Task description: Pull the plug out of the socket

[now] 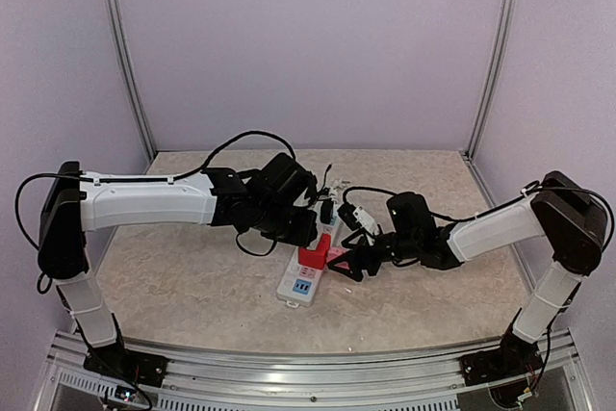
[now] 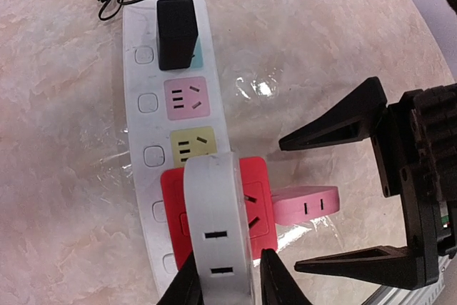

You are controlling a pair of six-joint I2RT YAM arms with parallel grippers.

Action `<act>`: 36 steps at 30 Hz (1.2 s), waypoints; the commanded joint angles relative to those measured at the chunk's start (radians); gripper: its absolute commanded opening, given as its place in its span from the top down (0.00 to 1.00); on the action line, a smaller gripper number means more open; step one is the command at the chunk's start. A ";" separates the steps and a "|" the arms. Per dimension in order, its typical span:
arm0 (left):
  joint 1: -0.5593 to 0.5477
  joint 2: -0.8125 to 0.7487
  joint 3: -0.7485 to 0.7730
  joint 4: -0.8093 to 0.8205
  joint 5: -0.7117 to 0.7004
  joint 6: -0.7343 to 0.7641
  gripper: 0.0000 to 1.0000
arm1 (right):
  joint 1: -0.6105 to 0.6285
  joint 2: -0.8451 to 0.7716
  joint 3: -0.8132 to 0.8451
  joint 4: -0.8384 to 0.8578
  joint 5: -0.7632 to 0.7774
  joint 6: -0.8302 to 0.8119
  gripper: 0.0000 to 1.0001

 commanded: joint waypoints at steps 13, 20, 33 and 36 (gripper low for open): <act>0.037 -0.047 -0.052 0.022 0.108 0.000 0.91 | 0.014 0.064 0.056 0.096 0.014 -0.177 0.02; 0.036 -0.080 -0.106 0.065 0.131 -0.015 0.94 | 0.033 0.081 0.066 0.132 0.017 -0.169 0.04; 0.036 -0.089 -0.119 0.096 0.131 -0.028 0.97 | 0.056 0.153 0.104 0.163 0.033 -0.156 0.12; 0.037 -0.097 -0.120 0.109 0.131 -0.029 0.97 | 0.057 0.163 0.100 0.173 0.025 -0.159 0.15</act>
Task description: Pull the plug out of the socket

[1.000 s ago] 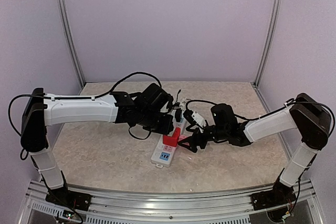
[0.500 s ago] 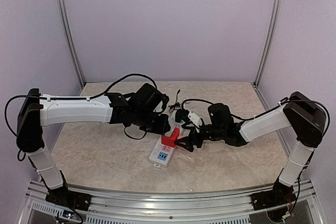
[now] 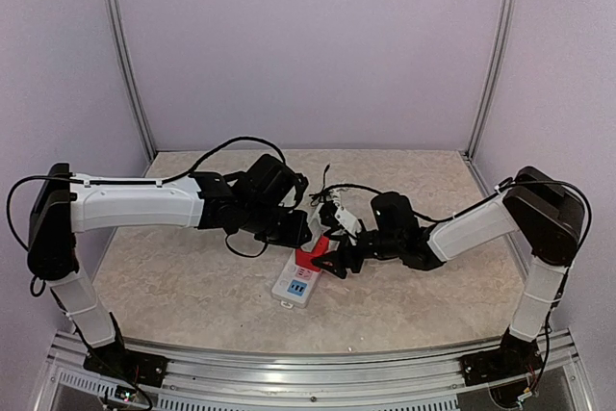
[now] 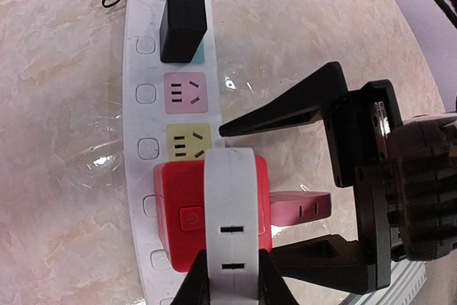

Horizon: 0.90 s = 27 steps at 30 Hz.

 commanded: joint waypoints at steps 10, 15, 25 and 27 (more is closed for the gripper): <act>0.006 -0.060 -0.037 0.071 0.076 -0.037 1.00 | 0.014 0.044 0.003 0.046 -0.001 -0.004 0.40; 0.019 -0.092 -0.065 0.122 0.103 -0.048 1.00 | 0.014 0.051 0.001 0.045 0.004 0.001 0.49; 0.033 -0.159 -0.122 0.222 0.162 -0.084 1.00 | 0.014 0.062 0.004 0.032 0.012 0.006 0.53; 0.045 -0.175 -0.144 0.248 0.181 -0.100 1.00 | 0.013 0.061 0.004 0.030 0.017 0.006 0.55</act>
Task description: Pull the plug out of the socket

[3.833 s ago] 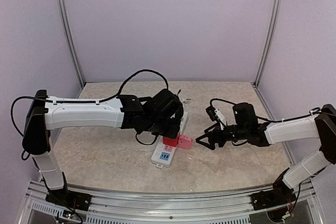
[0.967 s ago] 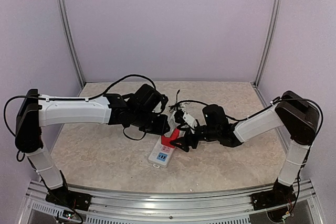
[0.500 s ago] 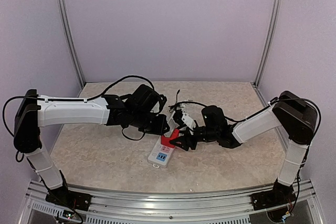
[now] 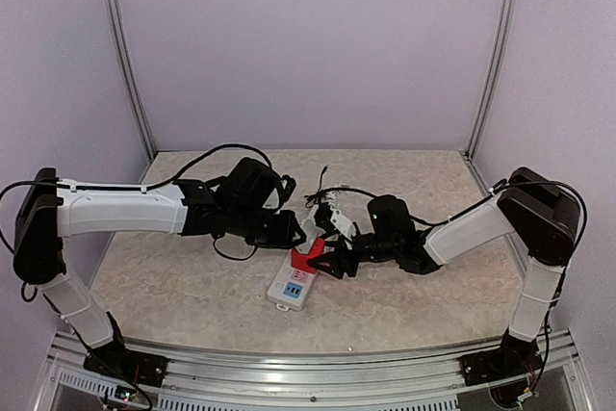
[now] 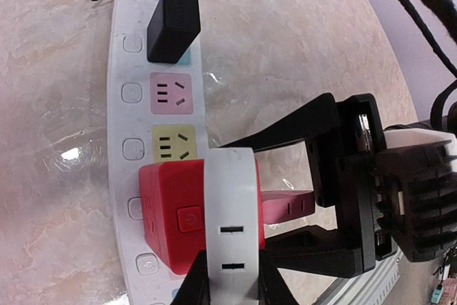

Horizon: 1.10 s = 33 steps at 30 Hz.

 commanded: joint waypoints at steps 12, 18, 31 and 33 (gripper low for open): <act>0.069 -0.147 -0.139 0.285 0.195 -0.104 1.00 | -0.002 0.037 0.008 -0.048 0.056 -0.001 0.61; 0.084 -0.143 -0.161 0.321 0.210 -0.128 1.00 | -0.001 0.029 0.006 -0.055 0.058 -0.004 0.59; 0.106 -0.202 -0.155 0.190 0.134 -0.027 1.00 | -0.001 -0.119 0.040 -0.146 0.118 0.040 0.02; 0.110 -0.222 -0.165 0.199 0.137 -0.017 1.00 | -0.002 -0.160 0.052 -0.183 0.152 0.040 0.01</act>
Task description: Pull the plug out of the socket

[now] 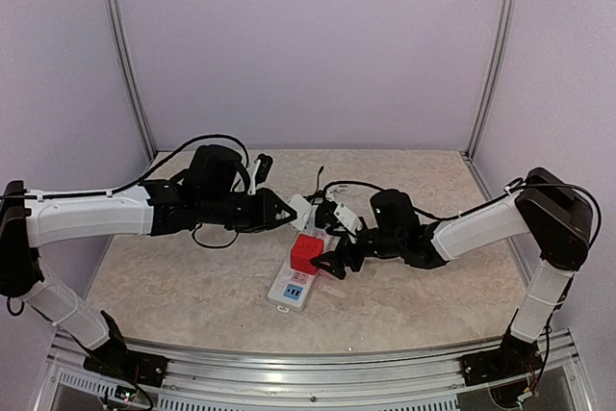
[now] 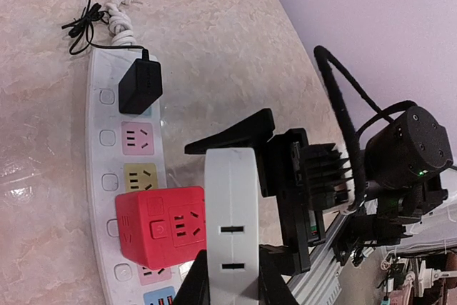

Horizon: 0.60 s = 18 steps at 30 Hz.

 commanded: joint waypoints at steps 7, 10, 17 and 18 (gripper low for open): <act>0.024 -0.086 -0.023 0.004 0.012 0.108 1.00 | -0.005 -0.281 0.059 -0.193 0.144 0.021 0.00; 0.024 -0.110 -0.029 0.018 0.026 0.137 1.00 | -0.005 -0.356 0.098 -0.321 0.216 0.059 0.00; 0.025 -0.207 -0.084 0.077 0.044 0.191 1.00 | -0.005 -0.554 0.105 -0.474 0.288 0.166 0.00; 0.025 -0.221 -0.089 0.106 0.050 0.198 1.00 | -0.005 -0.576 0.102 -0.484 0.281 0.181 0.00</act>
